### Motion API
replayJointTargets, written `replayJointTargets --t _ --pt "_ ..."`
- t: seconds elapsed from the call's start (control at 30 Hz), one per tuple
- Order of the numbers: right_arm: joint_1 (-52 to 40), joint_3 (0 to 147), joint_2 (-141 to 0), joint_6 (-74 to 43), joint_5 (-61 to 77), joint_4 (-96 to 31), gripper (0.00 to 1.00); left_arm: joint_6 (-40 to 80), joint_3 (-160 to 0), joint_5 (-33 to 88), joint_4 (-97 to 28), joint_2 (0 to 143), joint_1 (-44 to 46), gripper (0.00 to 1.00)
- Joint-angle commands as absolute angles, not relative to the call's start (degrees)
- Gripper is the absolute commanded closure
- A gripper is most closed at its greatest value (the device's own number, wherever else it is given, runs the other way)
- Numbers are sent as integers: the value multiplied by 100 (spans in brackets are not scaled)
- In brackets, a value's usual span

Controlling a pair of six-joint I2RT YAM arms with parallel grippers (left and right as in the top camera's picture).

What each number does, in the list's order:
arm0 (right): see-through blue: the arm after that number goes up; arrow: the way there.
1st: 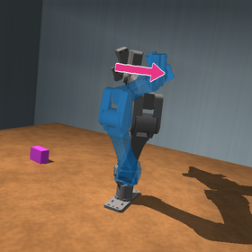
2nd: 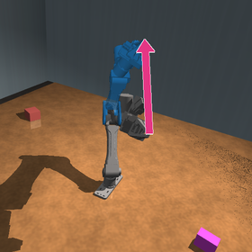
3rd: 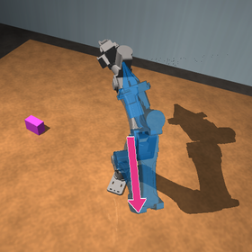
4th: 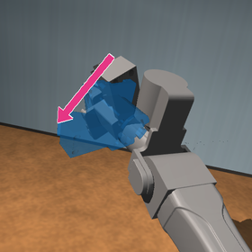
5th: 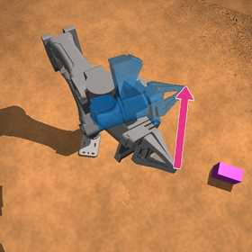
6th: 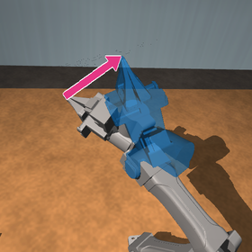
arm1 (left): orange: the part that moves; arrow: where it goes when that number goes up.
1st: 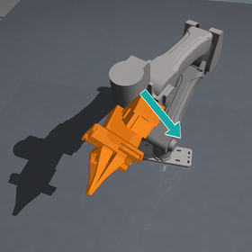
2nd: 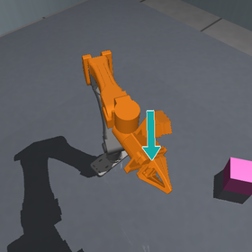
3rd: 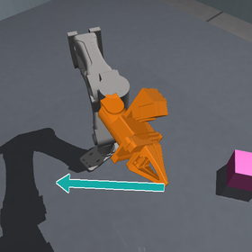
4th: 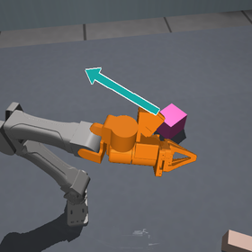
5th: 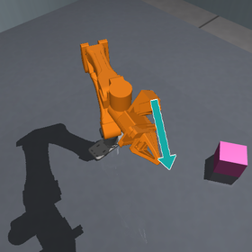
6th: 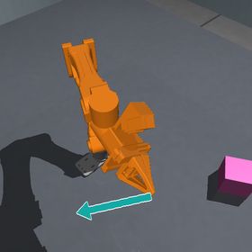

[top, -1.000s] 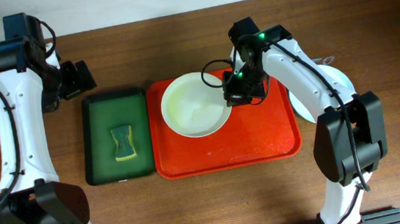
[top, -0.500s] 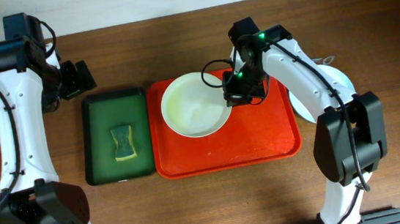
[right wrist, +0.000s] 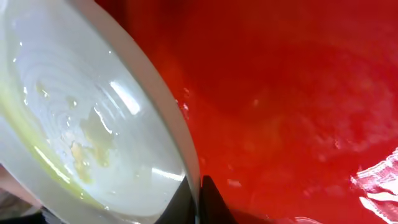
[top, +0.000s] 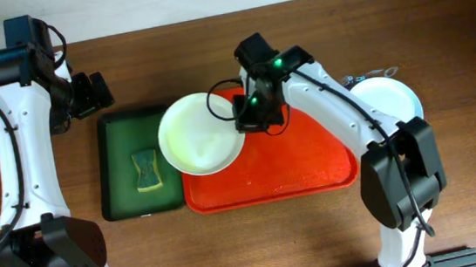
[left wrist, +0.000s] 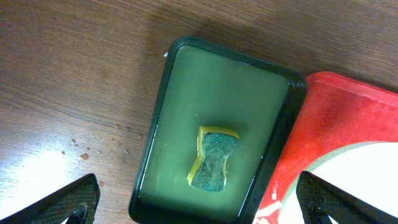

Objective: Clean dirty plates on tray and stack at the side
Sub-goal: 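Lift the cream-white plate off the red tray with the right gripper, then swing the held cream-white plate over toward the plate stack on the right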

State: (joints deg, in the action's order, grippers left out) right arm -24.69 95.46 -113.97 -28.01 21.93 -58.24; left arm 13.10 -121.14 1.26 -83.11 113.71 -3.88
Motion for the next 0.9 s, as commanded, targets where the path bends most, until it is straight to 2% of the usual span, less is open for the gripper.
replayJointTargets --t 0.0,0.33,0.47,0.87 --pt "-2847 9677 -11373 -3319 1809 -5579 96 1345 -12182 106 -8305 11271 -408 1" --pt "-4252 9677 -11373 -3647 -976 -4084 96 1345 -12182 106 -8305 11271 -408 1" --pt "-4563 9677 -11373 -3170 -1778 -3625 96 1345 -12182 106 -8305 11271 -408 1" --pt "-4654 9677 -11373 -3024 -1931 -3570 96 1345 -12182 108 -8305 11271 -408 1"
